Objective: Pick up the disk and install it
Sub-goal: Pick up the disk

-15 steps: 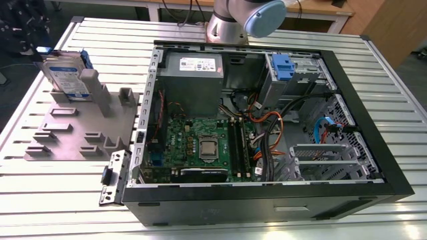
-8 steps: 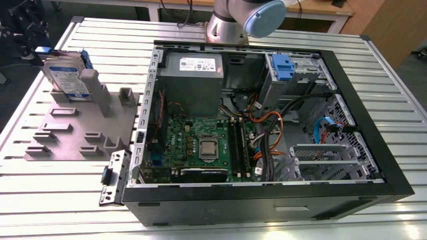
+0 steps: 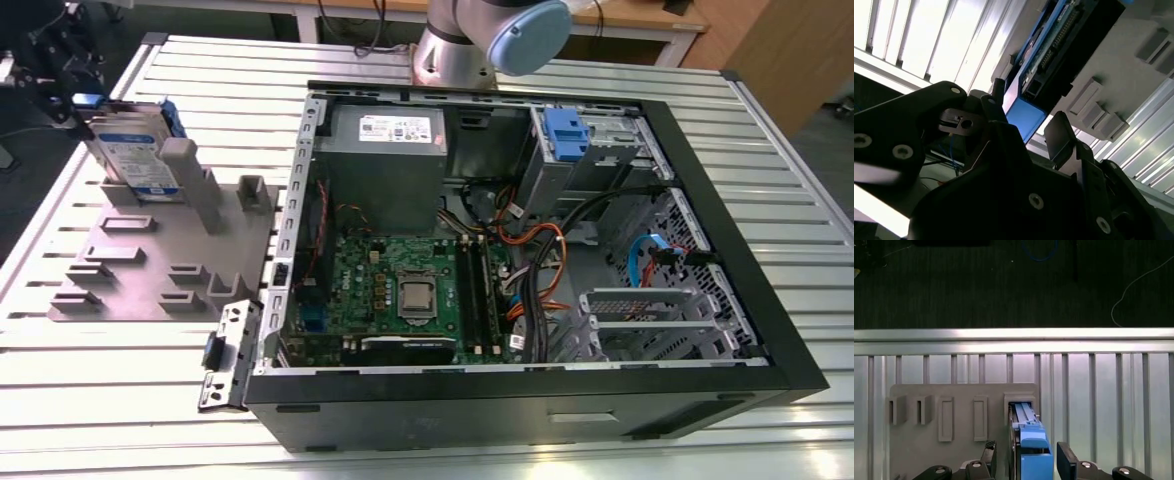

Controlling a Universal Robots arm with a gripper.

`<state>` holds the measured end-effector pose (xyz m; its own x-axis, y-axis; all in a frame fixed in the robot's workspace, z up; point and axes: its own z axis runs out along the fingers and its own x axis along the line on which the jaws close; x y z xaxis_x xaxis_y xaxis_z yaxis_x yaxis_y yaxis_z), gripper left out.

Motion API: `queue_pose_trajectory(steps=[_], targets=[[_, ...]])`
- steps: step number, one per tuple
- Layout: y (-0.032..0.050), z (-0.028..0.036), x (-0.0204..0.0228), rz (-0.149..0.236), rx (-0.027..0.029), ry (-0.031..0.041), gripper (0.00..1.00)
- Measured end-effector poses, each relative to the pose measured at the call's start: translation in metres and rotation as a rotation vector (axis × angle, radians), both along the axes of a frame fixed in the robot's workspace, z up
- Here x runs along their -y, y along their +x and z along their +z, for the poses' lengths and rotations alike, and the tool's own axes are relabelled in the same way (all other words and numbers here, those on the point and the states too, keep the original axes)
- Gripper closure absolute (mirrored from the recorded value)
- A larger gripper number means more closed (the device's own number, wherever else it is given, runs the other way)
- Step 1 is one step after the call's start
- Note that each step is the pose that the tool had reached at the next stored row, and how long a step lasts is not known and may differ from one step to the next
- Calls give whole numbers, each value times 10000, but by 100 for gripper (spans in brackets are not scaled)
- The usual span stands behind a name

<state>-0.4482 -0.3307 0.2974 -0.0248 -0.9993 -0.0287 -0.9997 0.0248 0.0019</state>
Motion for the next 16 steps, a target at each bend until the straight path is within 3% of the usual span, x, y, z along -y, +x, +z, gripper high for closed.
queue_pose_trajectory(steps=[3, 16], targets=[[-3, -29, -34, 8, 2, 5, 41], [-27, -63, -35, 9, 0, -1, 41]])
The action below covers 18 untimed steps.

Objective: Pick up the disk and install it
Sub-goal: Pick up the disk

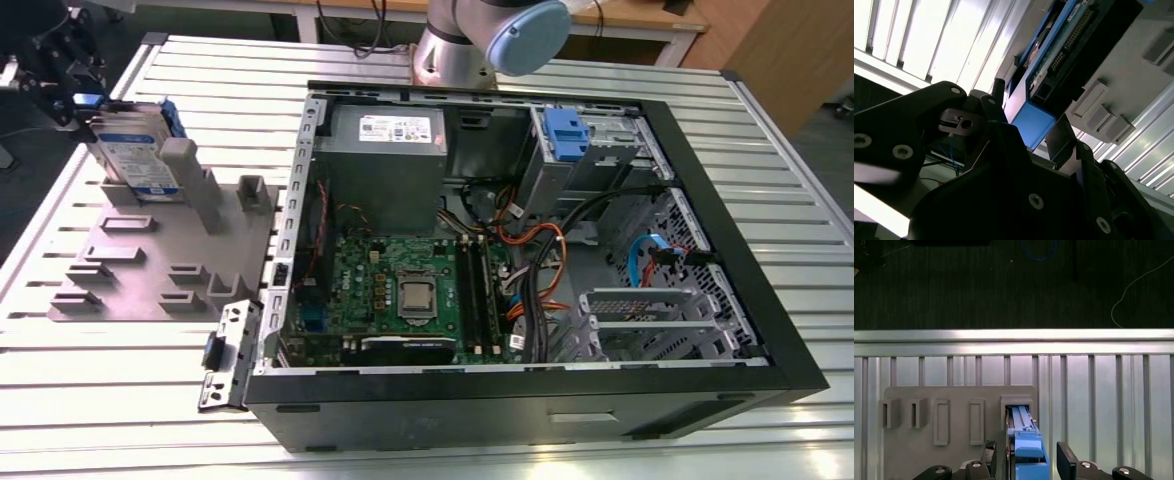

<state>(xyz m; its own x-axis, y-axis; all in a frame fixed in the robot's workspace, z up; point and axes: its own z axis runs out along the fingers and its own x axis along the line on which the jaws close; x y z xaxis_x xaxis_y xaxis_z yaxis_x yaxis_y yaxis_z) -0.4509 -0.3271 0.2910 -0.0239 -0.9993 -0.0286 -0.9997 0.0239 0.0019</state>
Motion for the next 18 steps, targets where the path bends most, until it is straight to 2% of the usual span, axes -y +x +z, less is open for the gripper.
queue_pose_trajectory(steps=[4, 18], targets=[[0, -22, -22, 0, 1, 1, 41], [0, -45, -23, 0, -1, -6, 42]])
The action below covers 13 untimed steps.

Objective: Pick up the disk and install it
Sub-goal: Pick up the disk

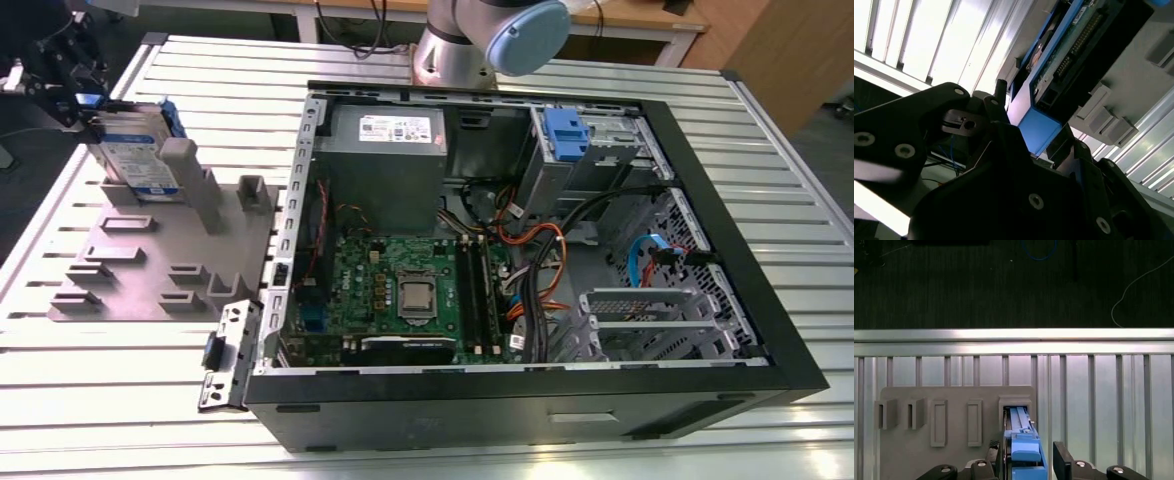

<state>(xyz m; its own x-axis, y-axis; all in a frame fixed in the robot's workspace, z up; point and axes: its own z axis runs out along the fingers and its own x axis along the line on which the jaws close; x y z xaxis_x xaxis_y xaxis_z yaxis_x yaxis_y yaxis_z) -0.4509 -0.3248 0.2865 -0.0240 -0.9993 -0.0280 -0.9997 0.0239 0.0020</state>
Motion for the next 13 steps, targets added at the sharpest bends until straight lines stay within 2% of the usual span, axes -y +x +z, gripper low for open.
queue_pose_trajectory(steps=[1, 2, 13], targets=[[0, 0, 0, 0, 0, 0, 42], [0, 0, 0, 0, 0, 0, 49], [2, -1, 31, -24, 1, -32, 49]])
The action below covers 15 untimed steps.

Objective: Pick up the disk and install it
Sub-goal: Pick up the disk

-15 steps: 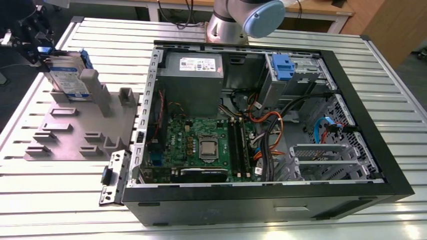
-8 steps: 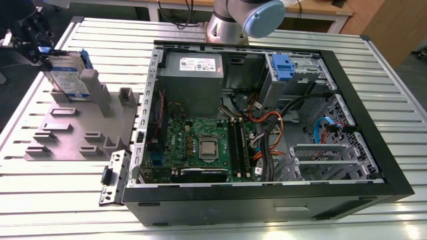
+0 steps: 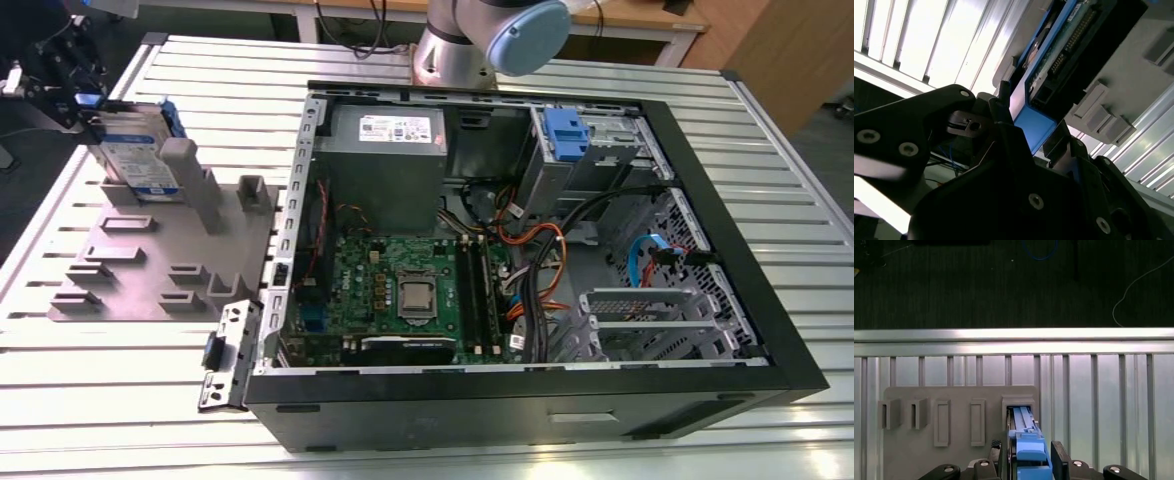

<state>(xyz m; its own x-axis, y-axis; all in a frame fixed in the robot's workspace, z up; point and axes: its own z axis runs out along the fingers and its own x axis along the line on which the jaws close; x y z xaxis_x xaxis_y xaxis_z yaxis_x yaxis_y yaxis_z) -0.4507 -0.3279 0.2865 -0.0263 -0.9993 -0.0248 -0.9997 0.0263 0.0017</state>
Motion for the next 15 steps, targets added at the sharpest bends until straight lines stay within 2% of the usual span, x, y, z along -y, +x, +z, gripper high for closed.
queue_pose_trajectory(steps=[15], targets=[[1, 20, 0, -88, -3, -1, 49]])
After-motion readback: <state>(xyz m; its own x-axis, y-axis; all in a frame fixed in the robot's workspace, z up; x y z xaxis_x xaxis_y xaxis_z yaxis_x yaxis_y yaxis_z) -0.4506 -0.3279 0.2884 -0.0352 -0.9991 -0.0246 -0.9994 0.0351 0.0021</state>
